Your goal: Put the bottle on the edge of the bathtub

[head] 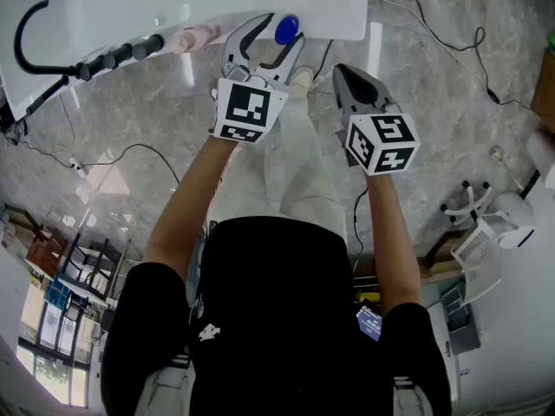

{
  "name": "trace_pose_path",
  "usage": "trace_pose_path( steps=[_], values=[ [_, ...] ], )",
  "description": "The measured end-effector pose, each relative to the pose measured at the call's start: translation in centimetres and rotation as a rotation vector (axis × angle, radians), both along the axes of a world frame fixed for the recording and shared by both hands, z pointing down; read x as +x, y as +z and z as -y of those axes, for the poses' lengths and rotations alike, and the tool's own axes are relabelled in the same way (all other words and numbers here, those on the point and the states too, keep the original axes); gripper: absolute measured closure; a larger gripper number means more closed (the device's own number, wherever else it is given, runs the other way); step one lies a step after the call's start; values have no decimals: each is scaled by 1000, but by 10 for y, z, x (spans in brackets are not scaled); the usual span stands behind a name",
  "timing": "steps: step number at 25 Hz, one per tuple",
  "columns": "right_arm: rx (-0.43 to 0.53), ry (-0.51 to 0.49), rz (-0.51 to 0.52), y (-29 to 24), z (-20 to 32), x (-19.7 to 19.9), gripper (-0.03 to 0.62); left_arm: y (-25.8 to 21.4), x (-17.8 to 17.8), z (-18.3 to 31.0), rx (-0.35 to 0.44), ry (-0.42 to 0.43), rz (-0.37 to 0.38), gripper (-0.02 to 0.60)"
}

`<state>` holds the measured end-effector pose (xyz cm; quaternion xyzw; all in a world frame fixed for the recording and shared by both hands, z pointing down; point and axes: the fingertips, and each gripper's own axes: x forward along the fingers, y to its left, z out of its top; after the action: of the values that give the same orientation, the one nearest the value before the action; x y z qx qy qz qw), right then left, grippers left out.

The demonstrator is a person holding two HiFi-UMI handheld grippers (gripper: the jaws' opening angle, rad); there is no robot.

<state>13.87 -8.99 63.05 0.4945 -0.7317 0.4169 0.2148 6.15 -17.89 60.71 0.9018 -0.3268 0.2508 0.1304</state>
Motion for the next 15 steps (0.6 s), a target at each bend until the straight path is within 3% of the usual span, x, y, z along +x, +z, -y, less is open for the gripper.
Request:
trace_pose_path(
  steps=[5,15],
  values=[
    [4,6,-2,-2,-1,2,569,-6,3,0,-4,14,-32,331],
    [54,20,-19,-36,1,2,569,-47,4,-5,23,39,-63,334]
  ],
)
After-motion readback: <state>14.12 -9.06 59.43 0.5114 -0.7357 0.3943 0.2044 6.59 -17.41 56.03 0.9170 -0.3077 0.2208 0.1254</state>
